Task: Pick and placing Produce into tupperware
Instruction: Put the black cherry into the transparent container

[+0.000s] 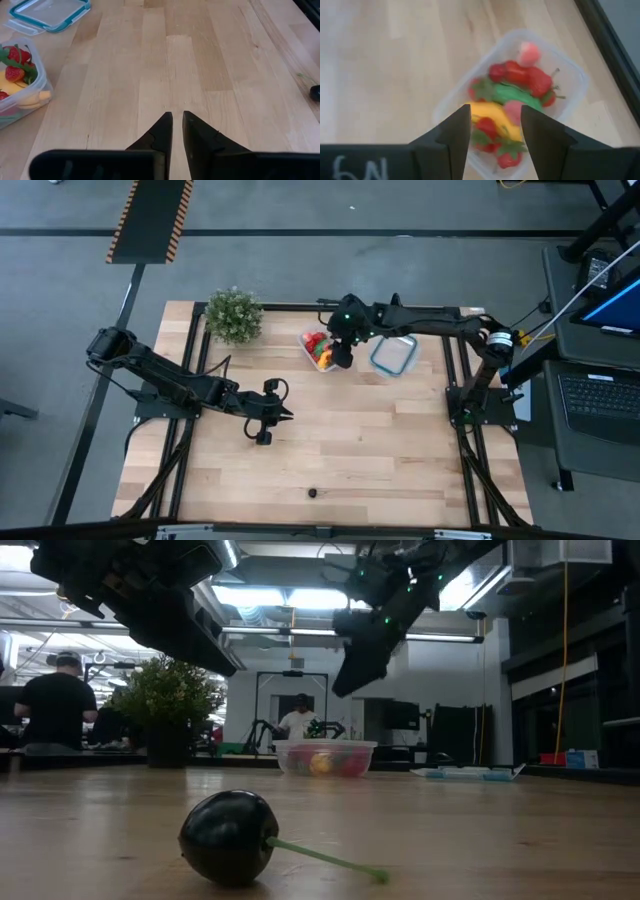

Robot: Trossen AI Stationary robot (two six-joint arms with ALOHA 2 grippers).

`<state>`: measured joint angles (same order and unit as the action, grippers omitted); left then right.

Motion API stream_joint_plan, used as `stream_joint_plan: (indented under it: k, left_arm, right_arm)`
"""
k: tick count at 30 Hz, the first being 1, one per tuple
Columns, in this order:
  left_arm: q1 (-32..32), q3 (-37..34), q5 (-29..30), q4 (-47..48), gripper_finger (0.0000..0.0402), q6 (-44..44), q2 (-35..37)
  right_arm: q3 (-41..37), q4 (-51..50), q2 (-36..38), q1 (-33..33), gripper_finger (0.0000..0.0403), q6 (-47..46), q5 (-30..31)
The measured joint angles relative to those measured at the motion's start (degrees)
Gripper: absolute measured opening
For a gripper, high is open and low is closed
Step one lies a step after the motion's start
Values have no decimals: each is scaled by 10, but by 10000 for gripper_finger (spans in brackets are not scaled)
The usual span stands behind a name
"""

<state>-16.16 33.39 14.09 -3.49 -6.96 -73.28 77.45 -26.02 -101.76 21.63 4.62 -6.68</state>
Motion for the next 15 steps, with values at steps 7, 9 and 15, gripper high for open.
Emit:
stream_joint_plan:
  k: [7,9,15]
  left_arm:
    - [0,0,0,0,19,0,0]
    - [0,0,0,0,14,0,0]
    - [0,0,0,0,2,0,0]
  right_arm:
    - [0,-4,35,-39,174,3,-1]
    - [-3,-1,47,-50,174,2,-1]
    - [-115,90,136,-83,174,-18,-1]
